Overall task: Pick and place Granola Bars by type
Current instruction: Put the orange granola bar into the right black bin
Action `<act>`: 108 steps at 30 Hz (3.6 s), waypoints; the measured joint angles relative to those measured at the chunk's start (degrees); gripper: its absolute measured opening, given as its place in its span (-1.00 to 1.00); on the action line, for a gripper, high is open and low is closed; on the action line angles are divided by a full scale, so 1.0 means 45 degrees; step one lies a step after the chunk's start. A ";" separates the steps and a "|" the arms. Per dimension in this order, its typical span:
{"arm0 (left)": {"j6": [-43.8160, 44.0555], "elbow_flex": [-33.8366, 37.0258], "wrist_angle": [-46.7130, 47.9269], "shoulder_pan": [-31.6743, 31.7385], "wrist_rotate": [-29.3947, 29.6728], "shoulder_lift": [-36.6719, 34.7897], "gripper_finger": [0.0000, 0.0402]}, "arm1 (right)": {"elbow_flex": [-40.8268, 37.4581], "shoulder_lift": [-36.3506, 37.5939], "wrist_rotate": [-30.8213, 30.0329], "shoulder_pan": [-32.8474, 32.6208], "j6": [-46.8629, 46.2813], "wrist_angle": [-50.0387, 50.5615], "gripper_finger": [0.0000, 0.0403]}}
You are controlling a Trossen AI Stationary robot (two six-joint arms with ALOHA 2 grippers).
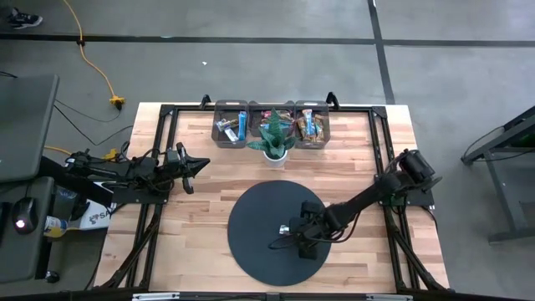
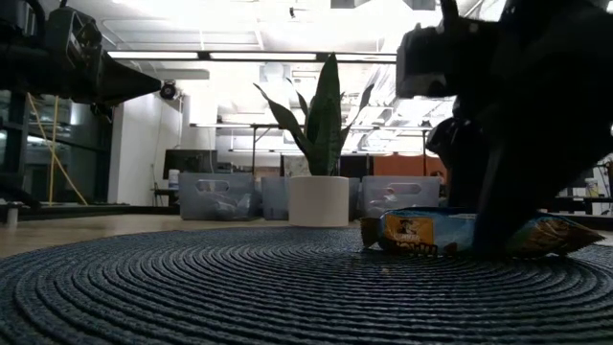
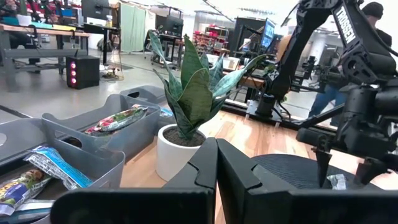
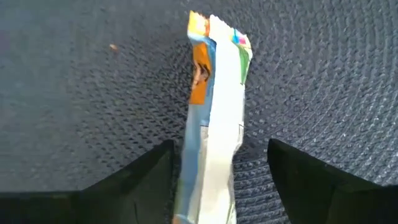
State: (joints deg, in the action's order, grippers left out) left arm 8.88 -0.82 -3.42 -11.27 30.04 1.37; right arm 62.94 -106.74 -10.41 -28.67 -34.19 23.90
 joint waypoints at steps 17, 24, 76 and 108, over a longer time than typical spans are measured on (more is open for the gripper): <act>0.0000 0.0002 0.0000 0.0000 -0.0002 0.0000 -0.99 | 0.0034 -0.0536 -0.0684 -0.0005 0.0033 -0.0084 0.17; 0.0000 -0.0001 0.0000 0.0000 -0.0004 0.0000 -0.99 | 0.0024 -0.0544 -0.0476 0.0005 0.0033 -0.0043 -0.08; 0.0000 0.0004 0.0000 0.0001 -0.0004 0.0000 -0.99 | -0.0049 0.1643 0.1048 0.0223 -0.0406 -0.4719 -0.80; 0.0000 0.0002 0.0000 0.0000 0.0005 0.0000 -0.99 | 0.0000 0.6645 -0.7546 0.6244 0.6379 -1.0843 -0.81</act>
State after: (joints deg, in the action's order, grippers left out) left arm 8.88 -0.81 -3.42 -11.27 30.06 1.37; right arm 62.94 -76.84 -44.37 -0.57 -5.48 -24.89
